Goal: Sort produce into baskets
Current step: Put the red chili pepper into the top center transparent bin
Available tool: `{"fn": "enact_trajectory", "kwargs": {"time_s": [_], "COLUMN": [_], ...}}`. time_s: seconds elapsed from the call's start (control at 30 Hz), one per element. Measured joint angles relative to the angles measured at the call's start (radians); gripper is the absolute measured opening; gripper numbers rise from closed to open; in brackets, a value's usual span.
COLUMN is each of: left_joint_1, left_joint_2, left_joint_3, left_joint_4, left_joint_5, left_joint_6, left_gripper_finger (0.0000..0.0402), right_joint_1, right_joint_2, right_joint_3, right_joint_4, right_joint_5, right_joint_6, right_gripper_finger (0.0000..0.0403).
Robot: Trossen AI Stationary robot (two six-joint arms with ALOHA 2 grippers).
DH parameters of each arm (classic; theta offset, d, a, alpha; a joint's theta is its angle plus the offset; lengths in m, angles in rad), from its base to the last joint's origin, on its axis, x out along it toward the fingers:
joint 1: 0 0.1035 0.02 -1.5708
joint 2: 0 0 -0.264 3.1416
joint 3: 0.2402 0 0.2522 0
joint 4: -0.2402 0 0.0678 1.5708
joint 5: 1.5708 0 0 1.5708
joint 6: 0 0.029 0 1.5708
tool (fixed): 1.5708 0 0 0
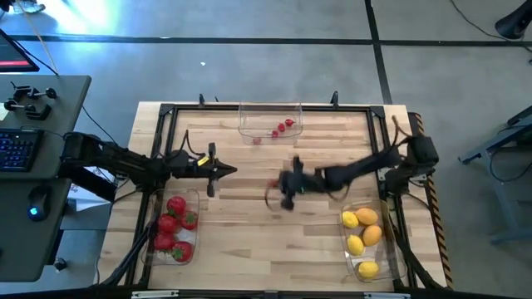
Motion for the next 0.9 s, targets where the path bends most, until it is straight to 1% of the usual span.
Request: {"fn": "enact_trajectory", "kwargs": {"time_s": [0.13, 0.37, 0.47, 0.57, 0.77, 0.9], "left_joint_1": [0.004, 0.004, 0.004, 0.004, 0.004, 0.004], "left_joint_2": [0.0, 0.0, 0.0, 0.0, 0.0, 0.0], "left_joint_3": [0.0, 0.0, 0.0, 0.0, 0.0, 0.0], "left_joint_4": [0.002, 0.001, 0.001, -0.002, -0.005, -0.009], "left_joint_5": [-0.001, -0.002, -0.003, -0.003, -0.003, -0.003], "left_joint_6": [0.0, 0.001, 0.001, 0.001, 0.003, 0.003], "left_gripper_finger": [0.0, 0.0, 0.0, 0.0, 0.0, 0.0], "right_joint_1": [-0.148, -0.358, -0.435, -0.498, -0.578, -0.613], "right_joint_2": [-0.015, -0.016, 0.004, 0.072, 0.253, 0.381], "right_joint_3": [0.069, 0.259, 0.346, 0.453, 0.749, 0.882], "right_joint_4": [-0.058, -0.195, -0.263, -0.374, -0.701, -0.856], "right_joint_5": [0.001, -0.001, -0.037, -0.09, -0.169, -0.247], "right_joint_6": [-0.039, -0.141, -0.147, -0.146, -0.137, -0.137], "right_gripper_finger": [0.0051, 0.0051, 0.0051, 0.0051, 0.0051, 0.0051]}}
